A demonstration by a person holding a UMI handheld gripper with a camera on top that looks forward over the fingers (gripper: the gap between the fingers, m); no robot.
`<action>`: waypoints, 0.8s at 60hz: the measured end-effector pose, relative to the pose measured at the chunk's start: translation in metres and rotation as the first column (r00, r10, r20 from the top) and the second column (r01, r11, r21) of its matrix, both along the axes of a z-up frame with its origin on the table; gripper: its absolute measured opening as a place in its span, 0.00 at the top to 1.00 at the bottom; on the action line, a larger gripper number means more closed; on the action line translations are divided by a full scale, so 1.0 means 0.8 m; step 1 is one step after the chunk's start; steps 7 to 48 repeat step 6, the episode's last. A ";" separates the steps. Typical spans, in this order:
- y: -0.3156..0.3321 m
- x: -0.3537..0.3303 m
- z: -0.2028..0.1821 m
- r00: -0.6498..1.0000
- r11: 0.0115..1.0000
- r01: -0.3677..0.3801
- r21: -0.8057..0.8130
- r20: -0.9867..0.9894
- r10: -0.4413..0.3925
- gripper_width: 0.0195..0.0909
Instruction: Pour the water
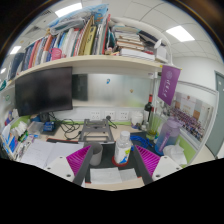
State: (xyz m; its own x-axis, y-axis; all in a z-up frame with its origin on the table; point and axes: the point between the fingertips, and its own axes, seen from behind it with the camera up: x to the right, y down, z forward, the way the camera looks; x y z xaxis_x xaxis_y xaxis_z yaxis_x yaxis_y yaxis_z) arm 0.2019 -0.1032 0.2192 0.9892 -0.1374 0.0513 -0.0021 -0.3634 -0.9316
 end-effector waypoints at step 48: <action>0.006 0.006 -0.006 1.000 1.000 0.005 -0.008 -0.016 -0.005 0.09</action>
